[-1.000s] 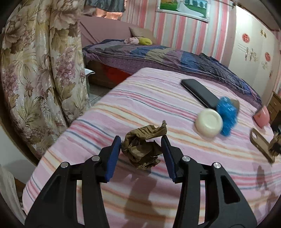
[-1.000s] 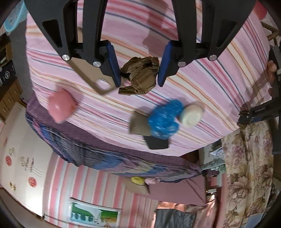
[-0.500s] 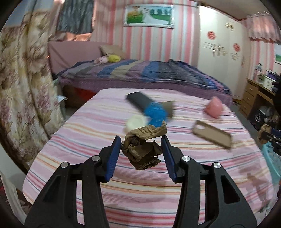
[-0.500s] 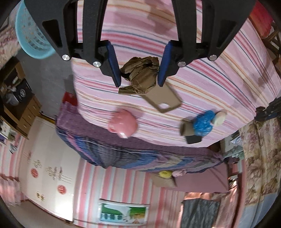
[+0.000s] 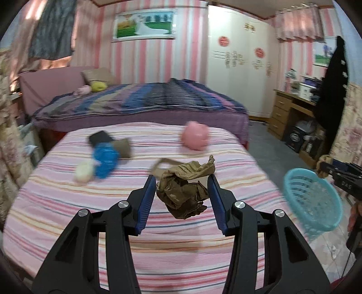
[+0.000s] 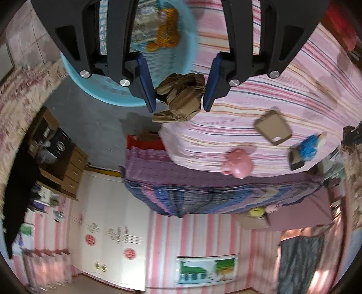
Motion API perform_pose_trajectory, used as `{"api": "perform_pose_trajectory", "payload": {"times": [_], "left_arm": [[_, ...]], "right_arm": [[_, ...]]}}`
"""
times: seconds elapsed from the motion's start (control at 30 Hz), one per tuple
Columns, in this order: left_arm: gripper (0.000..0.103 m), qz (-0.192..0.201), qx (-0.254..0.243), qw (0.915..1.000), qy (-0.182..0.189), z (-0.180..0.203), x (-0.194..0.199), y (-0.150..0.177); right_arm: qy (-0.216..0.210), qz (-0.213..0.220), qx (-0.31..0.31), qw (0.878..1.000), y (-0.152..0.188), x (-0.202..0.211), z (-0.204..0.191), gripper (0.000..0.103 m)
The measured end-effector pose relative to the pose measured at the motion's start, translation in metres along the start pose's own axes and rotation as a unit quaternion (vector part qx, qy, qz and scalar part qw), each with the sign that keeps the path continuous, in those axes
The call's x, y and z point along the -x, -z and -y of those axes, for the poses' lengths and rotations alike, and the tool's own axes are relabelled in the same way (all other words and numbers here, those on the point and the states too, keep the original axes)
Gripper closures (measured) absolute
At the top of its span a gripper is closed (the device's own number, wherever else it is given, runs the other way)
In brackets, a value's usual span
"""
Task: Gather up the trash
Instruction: 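Carry both brown papers over the light-blue basket, then open the left gripper over the basket while the right gripper releases its paper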
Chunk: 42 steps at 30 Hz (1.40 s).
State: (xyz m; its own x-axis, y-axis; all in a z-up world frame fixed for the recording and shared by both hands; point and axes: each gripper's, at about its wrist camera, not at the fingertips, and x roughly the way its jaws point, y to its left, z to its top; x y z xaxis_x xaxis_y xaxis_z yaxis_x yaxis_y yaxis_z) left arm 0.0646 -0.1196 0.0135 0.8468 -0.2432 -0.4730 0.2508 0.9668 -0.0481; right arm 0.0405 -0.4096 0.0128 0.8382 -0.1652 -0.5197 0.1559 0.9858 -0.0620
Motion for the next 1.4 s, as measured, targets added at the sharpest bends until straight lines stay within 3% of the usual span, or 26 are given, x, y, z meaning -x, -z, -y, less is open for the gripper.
{"api": "perform_pose_trajectory", "payload": {"times": [0.33, 0.63, 0.9, 1.23, 1.3, 1.37, 1.4], "left_arm": [[0.057, -0.044, -0.024, 0.9937, 0.1, 0.105, -0.054, -0.001], [0.057, -0.051, -0.066, 0.9848, 0.152, 0.195, -0.079, 0.006], [0.056, -0.06, -0.099, 0.9787, 0.169, 0.248, -0.1, 0.022], [0.054, -0.077, -0.106, 0.9788, 0.157, 0.251, -0.123, 0.028], [0.046, -0.075, -0.11, 0.9797, 0.15, 0.251, -0.124, 0.027], [0.023, -0.071, -0.107, 0.981, 0.145, 0.248, -0.122, 0.024], [0.021, -0.066, -0.104, 0.9818, 0.145, 0.245, -0.119, 0.022]], "right_arm": [[0.053, -0.022, -0.04, 0.998, 0.012, -0.003, 0.071, 0.06], [0.091, -0.043, -0.066, 0.993, 0.033, -0.003, 0.127, 0.06], [0.085, -0.041, -0.107, 0.99, 0.053, -0.009, 0.163, 0.06], [0.079, -0.048, -0.099, 0.991, 0.063, -0.024, 0.162, 0.06], [0.081, -0.048, -0.096, 0.991, 0.064, -0.022, 0.161, 0.06], [0.081, -0.049, -0.097, 0.991, 0.06, -0.024, 0.156, 0.06], [0.082, -0.05, -0.098, 0.991, 0.061, -0.024, 0.157, 0.06]]}}
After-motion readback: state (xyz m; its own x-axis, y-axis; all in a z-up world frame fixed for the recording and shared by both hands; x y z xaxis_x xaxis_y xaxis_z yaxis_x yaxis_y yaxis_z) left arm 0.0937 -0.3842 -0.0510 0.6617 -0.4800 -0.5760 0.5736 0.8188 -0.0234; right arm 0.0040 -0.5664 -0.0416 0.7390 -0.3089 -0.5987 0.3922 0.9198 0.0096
